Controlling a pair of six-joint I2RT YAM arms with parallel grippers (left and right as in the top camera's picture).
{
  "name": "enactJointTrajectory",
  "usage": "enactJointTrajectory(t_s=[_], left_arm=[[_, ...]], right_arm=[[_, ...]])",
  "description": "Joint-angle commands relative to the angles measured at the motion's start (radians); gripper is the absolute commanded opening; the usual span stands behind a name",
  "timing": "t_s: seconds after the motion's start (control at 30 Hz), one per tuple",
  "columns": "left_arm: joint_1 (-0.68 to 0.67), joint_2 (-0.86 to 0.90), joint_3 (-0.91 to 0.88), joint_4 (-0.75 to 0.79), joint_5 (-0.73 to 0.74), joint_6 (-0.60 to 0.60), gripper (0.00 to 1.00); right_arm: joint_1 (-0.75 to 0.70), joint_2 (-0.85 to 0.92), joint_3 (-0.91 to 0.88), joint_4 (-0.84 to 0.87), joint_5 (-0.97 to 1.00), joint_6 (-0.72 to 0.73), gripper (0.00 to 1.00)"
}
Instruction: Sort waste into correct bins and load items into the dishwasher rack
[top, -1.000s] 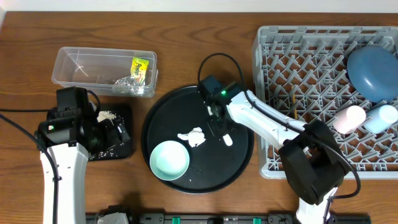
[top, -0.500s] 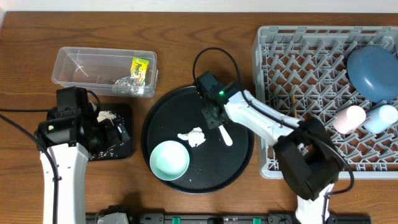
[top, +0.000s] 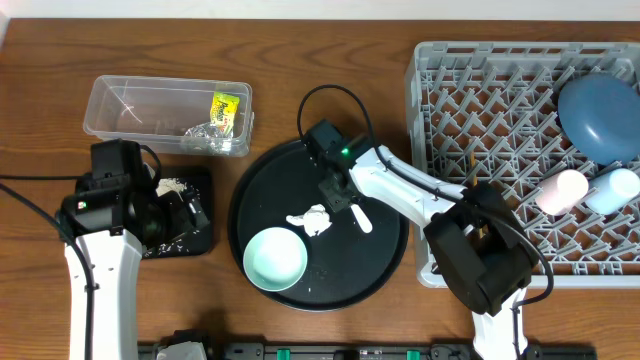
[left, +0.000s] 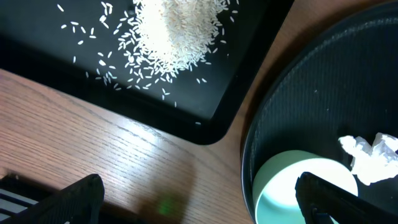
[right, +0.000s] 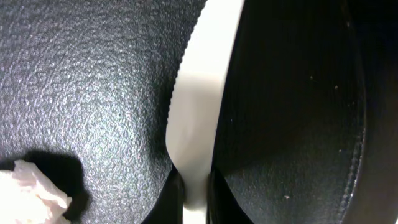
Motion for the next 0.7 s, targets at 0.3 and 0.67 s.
enactJointTrajectory(t_s=[0.3, 0.67], left_arm=[[0.005, -0.002, 0.01, 0.0, -0.019, -0.012, 0.99], [0.005, -0.002, 0.01, 0.0, -0.019, -0.012, 0.99]], right_arm=[[0.005, 0.058, -0.016, -0.052, 0.016, 0.02, 0.01], [0.004, 0.009, 0.038, -0.114, -0.014, 0.019, 0.01]])
